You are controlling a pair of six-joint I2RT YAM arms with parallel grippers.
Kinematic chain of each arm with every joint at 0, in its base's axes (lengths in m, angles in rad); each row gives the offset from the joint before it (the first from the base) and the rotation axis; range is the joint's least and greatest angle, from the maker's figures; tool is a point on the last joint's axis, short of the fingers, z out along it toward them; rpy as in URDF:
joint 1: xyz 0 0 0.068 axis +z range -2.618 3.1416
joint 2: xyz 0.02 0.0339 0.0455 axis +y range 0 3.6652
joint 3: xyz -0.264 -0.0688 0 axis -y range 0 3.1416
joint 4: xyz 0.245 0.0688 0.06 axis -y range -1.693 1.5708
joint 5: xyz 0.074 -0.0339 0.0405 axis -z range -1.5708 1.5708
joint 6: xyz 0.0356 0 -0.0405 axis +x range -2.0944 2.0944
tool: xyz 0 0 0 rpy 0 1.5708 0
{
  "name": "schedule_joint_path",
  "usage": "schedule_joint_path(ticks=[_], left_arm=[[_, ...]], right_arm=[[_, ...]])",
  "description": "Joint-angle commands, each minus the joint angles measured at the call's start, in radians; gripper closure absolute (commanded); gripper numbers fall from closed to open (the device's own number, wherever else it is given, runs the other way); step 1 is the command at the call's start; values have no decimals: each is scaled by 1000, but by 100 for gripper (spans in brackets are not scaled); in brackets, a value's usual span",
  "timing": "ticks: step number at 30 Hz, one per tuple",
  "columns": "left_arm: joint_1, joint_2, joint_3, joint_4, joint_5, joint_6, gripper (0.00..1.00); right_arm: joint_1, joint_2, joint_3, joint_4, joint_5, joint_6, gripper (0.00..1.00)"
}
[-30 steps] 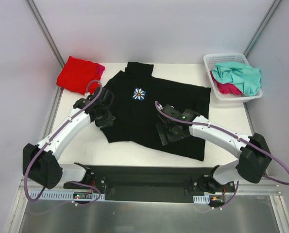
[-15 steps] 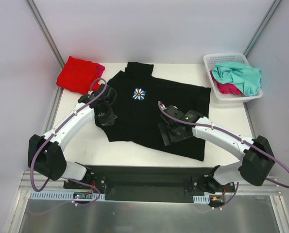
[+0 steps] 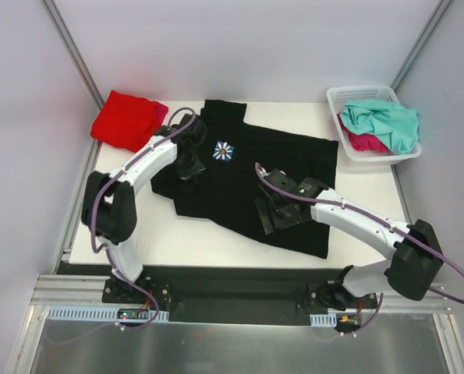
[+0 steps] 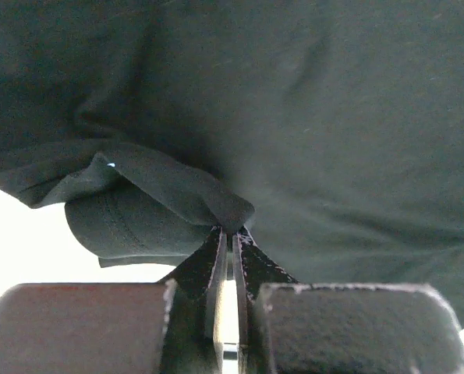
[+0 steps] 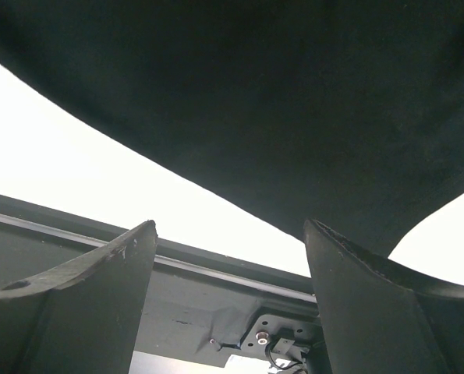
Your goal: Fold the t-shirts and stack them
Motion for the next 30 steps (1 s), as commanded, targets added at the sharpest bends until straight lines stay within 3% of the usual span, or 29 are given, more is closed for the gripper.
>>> schedule_joint_path(ticks=[1,4,6,9,12,19,30], left_arm=[[-18,146,172,2,60,46,100],[-21,228,234,-7,91,49,91],[-23,236,237,-15,93,46,71],[-24,169,190,-15,68,42,68],[-23,75,126,-27,-7,48,52],[-1,-79,-25,-42,-133,2,53],[19,-10,-71,10,-131,-4,56]], right_arm=[[-3,-63,-23,-20,0,-1,20],[-3,-66,-28,-27,0,-1,20],[-3,-70,-29,-29,-1,-5,20],[-5,-73,-34,-29,-1,-7,20],[-3,-66,-35,-18,-15,-5,20],[-5,-57,-40,0,-33,-1,21],[-5,-102,-77,-13,-15,-5,20]])
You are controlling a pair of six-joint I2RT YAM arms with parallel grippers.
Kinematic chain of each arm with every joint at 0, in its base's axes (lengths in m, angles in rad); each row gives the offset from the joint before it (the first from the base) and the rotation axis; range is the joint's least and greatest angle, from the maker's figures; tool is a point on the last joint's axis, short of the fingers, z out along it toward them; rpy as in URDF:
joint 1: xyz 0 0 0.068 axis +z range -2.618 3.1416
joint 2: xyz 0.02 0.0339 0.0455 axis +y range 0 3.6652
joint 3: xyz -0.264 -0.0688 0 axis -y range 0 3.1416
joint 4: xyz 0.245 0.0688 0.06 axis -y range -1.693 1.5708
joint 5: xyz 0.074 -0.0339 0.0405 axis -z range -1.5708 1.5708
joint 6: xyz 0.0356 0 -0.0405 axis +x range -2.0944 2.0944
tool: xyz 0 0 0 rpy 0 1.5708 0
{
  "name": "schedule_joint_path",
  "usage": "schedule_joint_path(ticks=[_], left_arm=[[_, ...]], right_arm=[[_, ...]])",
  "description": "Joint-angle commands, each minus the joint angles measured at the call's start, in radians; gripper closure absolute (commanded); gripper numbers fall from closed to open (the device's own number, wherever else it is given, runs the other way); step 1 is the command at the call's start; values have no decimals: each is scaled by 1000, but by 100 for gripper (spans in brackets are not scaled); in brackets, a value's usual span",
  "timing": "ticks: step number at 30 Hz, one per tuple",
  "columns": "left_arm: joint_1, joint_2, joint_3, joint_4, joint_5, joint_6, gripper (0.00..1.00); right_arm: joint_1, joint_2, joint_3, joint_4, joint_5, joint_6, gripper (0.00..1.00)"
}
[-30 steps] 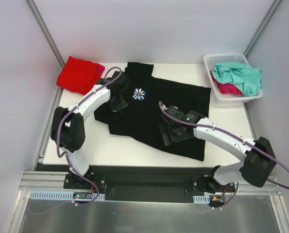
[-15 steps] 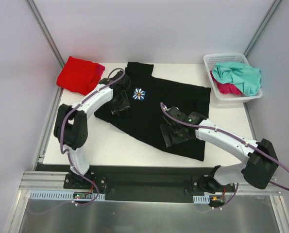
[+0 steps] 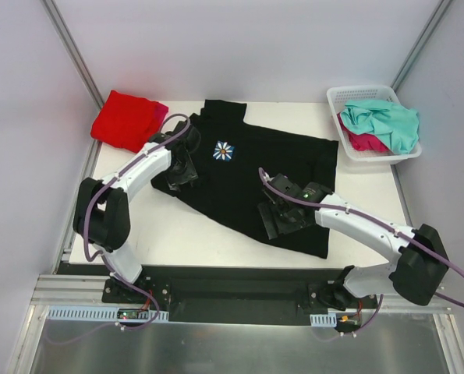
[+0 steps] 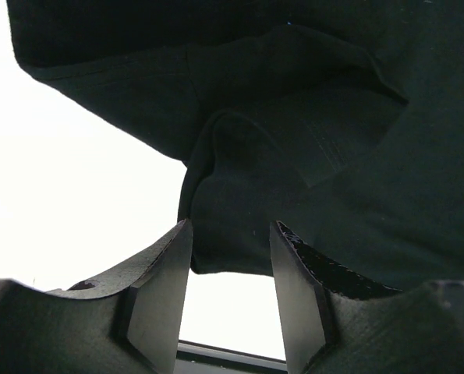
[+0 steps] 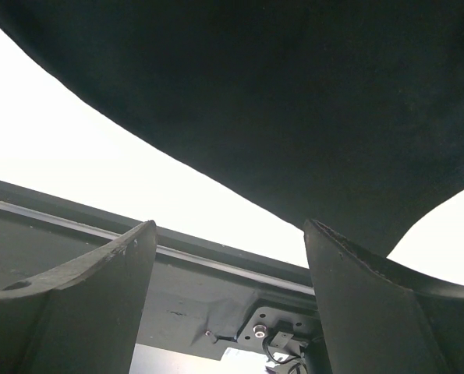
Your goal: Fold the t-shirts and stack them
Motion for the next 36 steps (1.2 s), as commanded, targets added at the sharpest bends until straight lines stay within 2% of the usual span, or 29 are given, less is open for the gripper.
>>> schedule_joint_path(ticks=[1,14,21,28,36], left_arm=[[6,28,-22,23,-34,-14,56],[8,116,8,80,-55,16,59],[9,111,-7,83,-74,24,61],[29,94,30,59,-83,79,60],[34,160,71,22,-117,110,60]], right_arm=[[-4,-62,-22,-19,9,-4,21],[-11,-80,-36,-29,11,-7,21],[-12,-77,-41,-28,9,-5,21],[-15,-76,-51,-23,9,-5,20],[-14,-69,-45,-22,8,-7,21]])
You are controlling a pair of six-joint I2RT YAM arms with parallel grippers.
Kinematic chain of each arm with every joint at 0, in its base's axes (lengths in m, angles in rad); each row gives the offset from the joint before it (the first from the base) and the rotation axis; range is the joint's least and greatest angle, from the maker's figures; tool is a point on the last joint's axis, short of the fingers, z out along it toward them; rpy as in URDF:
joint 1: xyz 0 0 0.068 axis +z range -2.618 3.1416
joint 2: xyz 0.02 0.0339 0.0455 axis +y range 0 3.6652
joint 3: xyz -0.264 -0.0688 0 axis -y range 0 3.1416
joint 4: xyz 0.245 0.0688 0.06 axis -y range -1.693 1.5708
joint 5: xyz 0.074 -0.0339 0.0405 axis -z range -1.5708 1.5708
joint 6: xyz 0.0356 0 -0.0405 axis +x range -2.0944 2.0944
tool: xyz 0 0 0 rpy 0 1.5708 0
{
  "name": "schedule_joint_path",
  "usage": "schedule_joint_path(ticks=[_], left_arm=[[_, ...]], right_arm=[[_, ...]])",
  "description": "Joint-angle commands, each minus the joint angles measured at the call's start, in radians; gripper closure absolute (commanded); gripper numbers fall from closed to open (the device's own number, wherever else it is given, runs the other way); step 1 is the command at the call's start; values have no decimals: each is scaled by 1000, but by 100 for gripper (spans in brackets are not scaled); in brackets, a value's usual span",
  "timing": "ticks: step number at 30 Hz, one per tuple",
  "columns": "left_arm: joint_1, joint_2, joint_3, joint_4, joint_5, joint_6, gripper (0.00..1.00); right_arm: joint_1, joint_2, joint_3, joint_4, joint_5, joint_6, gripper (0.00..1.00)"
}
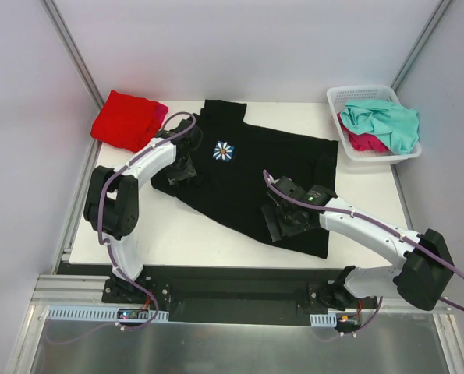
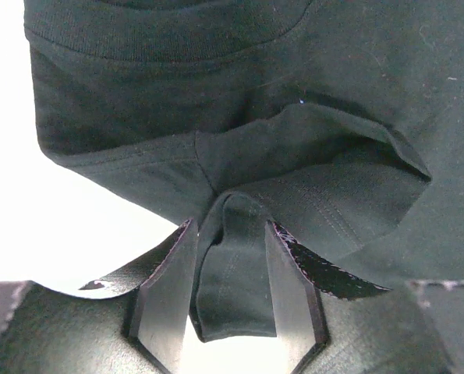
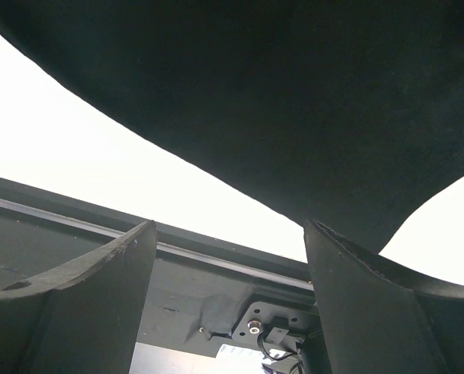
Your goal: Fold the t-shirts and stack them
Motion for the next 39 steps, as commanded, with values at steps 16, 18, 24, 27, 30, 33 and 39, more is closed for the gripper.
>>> schedule_joint_path(ticks=[16,18,24,27,30,33,39], left_arm=[[7,8,-10,-11,-6,18,87],[7,-4,-19,-11,-16,15,96],[6,-18,-39,-11,-5,15,100],[6,-59,-60,-14,13,5,100],[1,-136,-97,-21,20,-16,100],[-6,-245,-134,-44,18,-41,100],[-46,-421,-232,-109,26,-119,100]], right_arm=[[-8,-20,4,-19,9,-7,21],[-7,-20,3,-15,6,-5,20],[-7,-28,4,-13,1,-5,21],[-8,-28,1,-13,1,-5,21],[-8,-24,1,-5,-9,-5,20],[-8,-20,1,8,-25,-5,21],[-7,-15,-5,31,-48,-8,21]])
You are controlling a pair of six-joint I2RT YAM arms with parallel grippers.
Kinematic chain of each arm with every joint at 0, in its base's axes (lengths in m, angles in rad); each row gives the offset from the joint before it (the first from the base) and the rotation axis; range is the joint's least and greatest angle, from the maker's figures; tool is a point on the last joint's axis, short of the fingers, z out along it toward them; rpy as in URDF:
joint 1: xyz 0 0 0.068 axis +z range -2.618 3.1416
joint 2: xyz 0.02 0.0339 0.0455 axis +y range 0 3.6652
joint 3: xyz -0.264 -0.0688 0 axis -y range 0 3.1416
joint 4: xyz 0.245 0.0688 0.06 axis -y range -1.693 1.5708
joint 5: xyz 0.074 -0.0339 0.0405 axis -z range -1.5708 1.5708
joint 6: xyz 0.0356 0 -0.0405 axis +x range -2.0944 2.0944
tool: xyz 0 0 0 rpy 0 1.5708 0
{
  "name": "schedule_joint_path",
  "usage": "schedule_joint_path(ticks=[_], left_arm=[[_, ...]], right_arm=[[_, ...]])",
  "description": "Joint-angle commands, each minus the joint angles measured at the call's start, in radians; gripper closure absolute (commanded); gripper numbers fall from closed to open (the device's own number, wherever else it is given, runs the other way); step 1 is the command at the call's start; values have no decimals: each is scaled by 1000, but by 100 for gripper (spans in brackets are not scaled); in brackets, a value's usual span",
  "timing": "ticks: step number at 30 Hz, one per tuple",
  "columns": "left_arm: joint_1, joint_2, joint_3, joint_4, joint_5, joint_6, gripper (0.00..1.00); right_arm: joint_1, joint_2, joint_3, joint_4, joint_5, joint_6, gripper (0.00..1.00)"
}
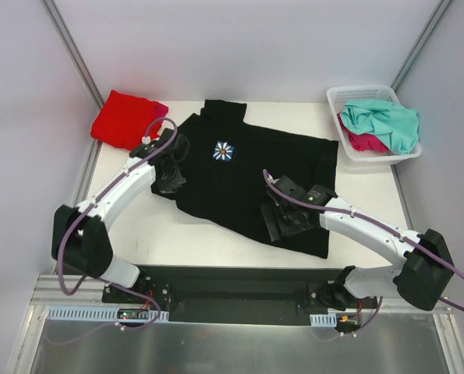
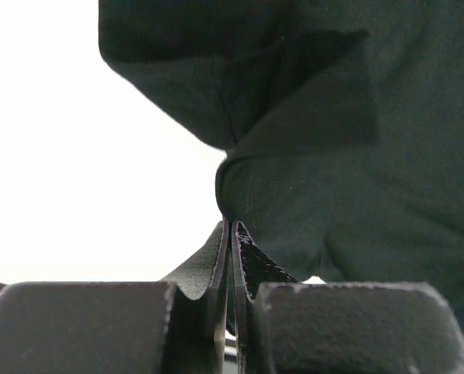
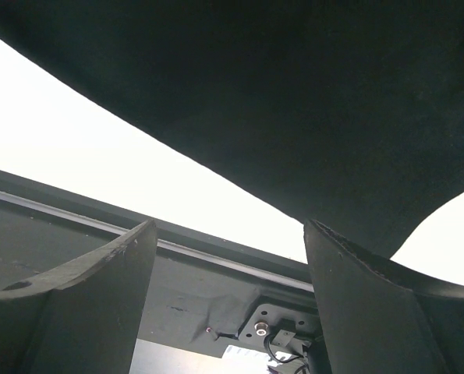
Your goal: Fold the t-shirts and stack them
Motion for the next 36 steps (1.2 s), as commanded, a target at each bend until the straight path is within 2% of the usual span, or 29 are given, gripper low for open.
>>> schedule_joint_path(ticks=[1,8,12,21,29,36], left_arm=[[-45,-138,-83,-91,13,-92,100],[-167,-308,-191,-171,-10,-245,100],[-251,-419,-264,-233,-27,-380,100],[-337,-620,-347,-468,-96,-608,100],[-479,-629,-386,-519,-94,-764,100],[-639,-485,-344,-502,-91,-877,100]], right_arm=[[-4,-15,-8,20,-29,-11,21],[-2,-17,-2,34,-46,-22,21],[-2,-21,-11,46,-62,-25,21],[5,-3,-30,83,-105,-51,21],[21,6,-10,88,-112,-66,21],[33,-14,-30,85,-114,-55,21]])
